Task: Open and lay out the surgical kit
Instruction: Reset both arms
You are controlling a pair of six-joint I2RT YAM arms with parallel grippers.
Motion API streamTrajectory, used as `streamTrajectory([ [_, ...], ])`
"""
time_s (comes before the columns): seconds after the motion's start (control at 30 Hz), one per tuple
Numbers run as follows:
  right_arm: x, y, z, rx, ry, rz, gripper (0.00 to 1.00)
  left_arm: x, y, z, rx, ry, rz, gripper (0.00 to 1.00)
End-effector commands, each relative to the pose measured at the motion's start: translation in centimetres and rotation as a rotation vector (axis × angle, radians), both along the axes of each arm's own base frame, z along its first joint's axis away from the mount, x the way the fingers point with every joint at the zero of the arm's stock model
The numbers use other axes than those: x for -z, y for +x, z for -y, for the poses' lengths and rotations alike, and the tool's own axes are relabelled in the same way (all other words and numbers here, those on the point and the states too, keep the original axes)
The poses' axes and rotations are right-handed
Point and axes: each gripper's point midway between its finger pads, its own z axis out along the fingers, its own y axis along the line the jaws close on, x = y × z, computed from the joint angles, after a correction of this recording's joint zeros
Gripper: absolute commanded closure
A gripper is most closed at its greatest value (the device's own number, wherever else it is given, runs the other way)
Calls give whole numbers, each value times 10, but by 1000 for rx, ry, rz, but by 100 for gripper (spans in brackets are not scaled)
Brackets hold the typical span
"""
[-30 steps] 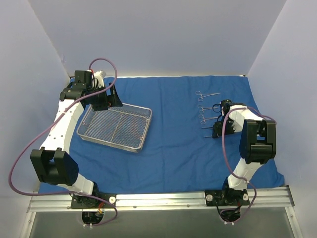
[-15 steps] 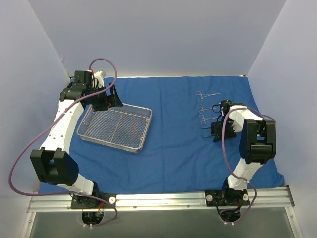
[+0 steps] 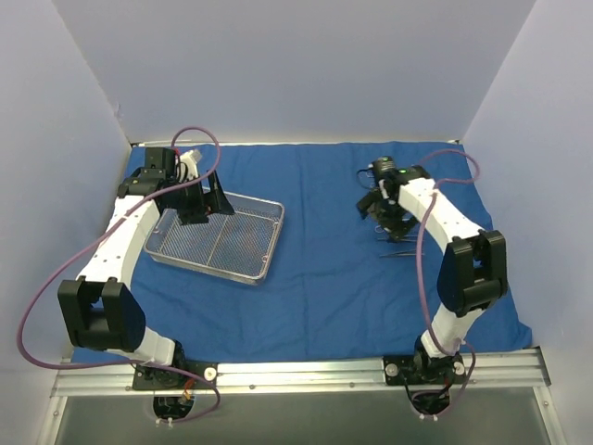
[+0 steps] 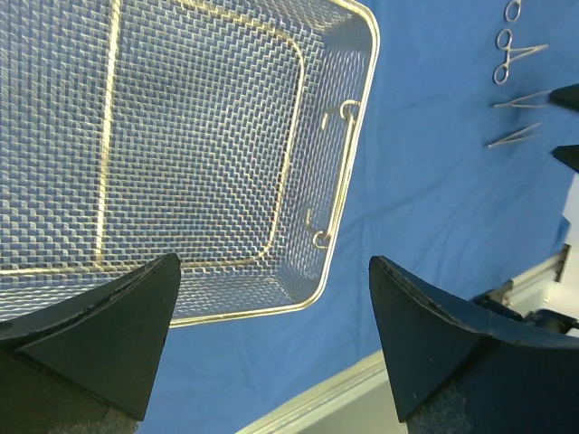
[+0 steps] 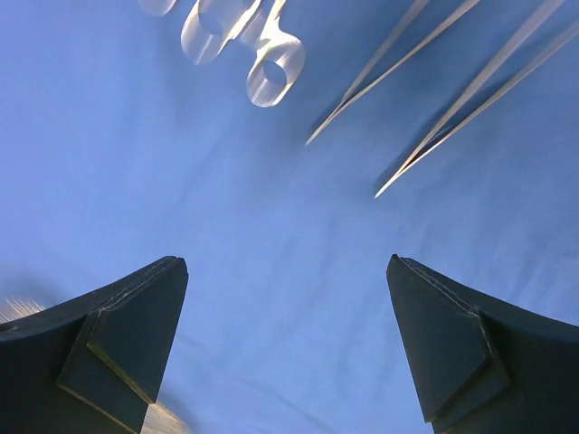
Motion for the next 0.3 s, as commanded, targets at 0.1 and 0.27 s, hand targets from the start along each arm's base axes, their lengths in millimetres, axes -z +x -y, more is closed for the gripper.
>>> streamTrajectory([
  [0.1, -9, -25, -48, -388, -50, 44, 0, -10, -10, 10, -6, -88, 36, 6],
  [0.27, 8, -43, -73, -514, 71, 94, 0, -6, -28, 9, -30, -107, 16, 6],
])
